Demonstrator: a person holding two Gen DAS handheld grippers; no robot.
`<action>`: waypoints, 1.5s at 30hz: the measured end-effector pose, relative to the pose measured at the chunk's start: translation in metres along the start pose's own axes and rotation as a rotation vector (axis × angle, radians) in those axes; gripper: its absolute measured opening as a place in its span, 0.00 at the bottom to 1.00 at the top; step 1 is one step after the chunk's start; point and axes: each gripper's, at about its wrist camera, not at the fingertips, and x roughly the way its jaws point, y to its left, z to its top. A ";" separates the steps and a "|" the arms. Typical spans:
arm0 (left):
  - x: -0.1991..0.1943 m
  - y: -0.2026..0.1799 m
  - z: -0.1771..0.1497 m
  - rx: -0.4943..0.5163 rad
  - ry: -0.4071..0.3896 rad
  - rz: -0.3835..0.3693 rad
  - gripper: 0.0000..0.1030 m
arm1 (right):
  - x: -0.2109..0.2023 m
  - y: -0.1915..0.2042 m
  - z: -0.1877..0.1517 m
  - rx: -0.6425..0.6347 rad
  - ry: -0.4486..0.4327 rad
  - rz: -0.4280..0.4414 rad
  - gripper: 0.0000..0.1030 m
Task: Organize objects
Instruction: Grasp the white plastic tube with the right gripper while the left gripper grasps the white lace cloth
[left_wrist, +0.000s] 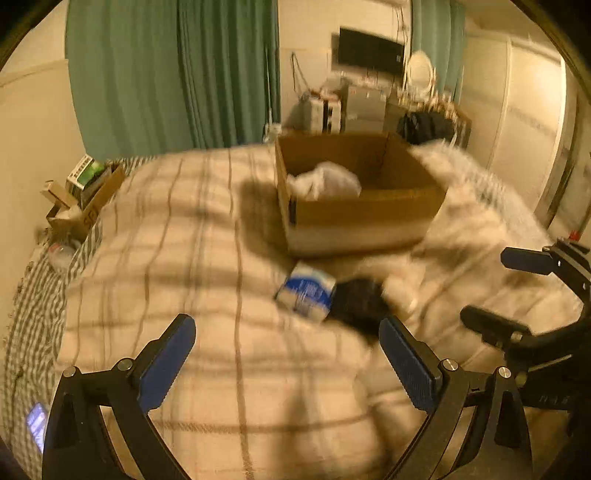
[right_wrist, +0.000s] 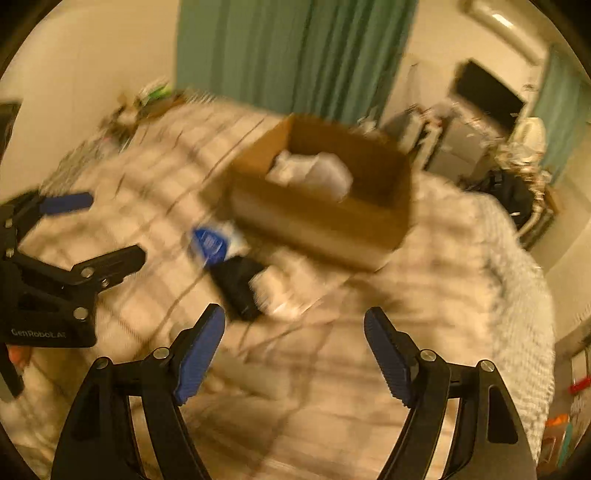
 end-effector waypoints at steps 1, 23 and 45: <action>0.004 0.000 -0.003 0.008 0.014 0.013 0.99 | 0.010 0.006 -0.004 -0.027 0.028 0.009 0.75; 0.027 0.015 -0.010 -0.059 0.111 -0.039 0.99 | 0.033 0.012 -0.021 -0.007 0.136 0.097 0.05; 0.102 -0.105 0.051 0.146 0.193 -0.162 0.81 | 0.036 -0.103 0.023 0.213 0.021 -0.002 0.05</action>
